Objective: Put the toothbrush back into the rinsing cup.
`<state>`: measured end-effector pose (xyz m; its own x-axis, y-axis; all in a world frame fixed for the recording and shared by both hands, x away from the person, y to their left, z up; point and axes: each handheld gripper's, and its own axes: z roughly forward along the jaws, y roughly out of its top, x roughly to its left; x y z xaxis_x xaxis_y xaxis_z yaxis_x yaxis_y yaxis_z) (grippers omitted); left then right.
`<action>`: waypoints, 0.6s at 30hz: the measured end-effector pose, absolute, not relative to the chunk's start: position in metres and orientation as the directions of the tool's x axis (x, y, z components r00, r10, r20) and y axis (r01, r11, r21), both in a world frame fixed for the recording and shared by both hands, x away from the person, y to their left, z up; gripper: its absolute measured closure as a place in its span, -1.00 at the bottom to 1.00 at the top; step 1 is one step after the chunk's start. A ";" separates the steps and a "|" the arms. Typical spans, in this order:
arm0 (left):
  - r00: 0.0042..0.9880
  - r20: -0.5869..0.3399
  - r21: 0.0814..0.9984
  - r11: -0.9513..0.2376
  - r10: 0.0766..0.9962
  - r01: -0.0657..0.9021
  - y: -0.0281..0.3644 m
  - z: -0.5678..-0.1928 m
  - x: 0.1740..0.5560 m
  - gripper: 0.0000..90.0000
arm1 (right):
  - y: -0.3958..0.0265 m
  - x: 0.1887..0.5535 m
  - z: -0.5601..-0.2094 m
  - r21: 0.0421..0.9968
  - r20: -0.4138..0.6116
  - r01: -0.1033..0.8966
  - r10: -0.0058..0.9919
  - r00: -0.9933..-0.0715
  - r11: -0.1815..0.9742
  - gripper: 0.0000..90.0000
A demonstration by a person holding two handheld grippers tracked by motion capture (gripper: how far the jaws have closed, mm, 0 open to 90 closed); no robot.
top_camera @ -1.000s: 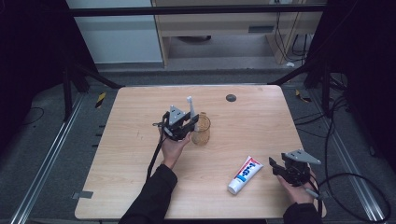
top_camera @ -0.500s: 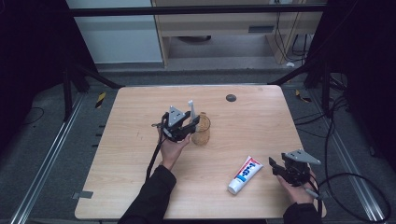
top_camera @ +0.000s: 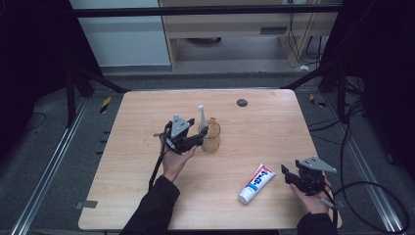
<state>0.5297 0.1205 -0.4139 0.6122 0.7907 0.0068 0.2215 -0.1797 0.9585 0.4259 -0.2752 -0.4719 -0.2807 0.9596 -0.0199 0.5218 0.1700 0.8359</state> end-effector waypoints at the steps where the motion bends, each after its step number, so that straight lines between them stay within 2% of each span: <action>1: 0.618 0.008 0.960 -0.180 0.786 0.217 0.122 -0.412 0.528 -0.17 | -0.275 0.426 -0.472 0.836 -0.018 0.522 0.959 -0.281 0.169 -0.07; 7: 0.644 -0.025 0.952 -0.178 0.765 0.250 0.128 -0.406 0.522 -0.26 | -0.275 0.424 -0.470 0.840 -0.011 0.518 0.959 -0.283 0.163 -0.10; 10: 0.642 0.039 0.937 -0.251 0.766 0.244 0.132 -0.405 0.518 -0.27 | -0.274 0.423 -0.468 0.844 -0.009 0.512 0.958 -0.286 0.161 -0.10; 18: 0.643 0.069 0.917 -0.302 0.763 0.260 0.158 -0.407 0.503 -0.30 | -0.271 0.422 -0.467 0.835 -0.009 0.523 0.955 -0.297 0.170 -0.11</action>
